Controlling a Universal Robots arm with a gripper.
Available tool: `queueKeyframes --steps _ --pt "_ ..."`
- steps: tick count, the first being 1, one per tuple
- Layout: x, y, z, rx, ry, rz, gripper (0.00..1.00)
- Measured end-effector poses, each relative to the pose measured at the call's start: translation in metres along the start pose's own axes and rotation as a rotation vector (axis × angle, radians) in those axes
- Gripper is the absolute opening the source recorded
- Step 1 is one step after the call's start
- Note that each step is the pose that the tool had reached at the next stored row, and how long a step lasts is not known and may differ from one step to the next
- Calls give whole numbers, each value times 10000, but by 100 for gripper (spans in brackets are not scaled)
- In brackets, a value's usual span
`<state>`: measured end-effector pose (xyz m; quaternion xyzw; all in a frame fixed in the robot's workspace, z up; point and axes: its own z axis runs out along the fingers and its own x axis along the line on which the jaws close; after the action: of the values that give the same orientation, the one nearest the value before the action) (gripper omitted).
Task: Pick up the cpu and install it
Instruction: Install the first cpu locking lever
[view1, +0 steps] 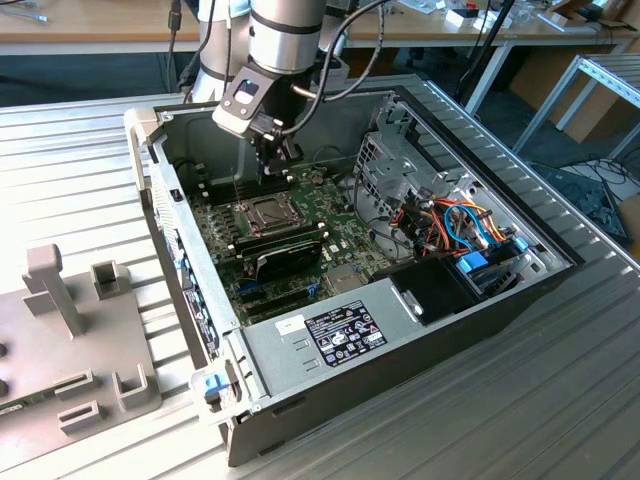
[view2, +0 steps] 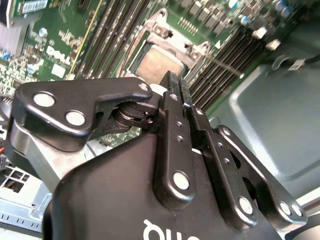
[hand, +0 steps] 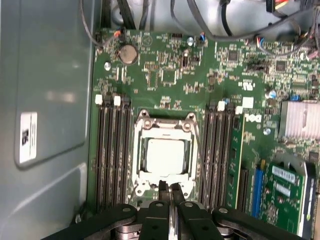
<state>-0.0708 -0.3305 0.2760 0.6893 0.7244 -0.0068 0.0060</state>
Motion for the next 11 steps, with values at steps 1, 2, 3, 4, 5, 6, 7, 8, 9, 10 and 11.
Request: queueKeyframes --steps 1,2,3,4,5,6,7,8,9,10,11 --pt "1 -20 2 -1 0 -1 16" --pt "3 -50 7 -1 1 0 16" --pt "4 -73 9 0 0 1 16" --pt "4 -84 10 0 0 1 16" --pt "5 -90 10 -1 0 1 16" --pt "5 -93 10 1 -1 1 16" --pt "5 -101 10 0 0 0 16" --pt "5 -114 10 1 -1 0 16" --pt "6 -132 10 0 -1 0 16" --pt "8 -165 10 -2 0 0 16" --pt "10 -205 11 -5 4 1 16"
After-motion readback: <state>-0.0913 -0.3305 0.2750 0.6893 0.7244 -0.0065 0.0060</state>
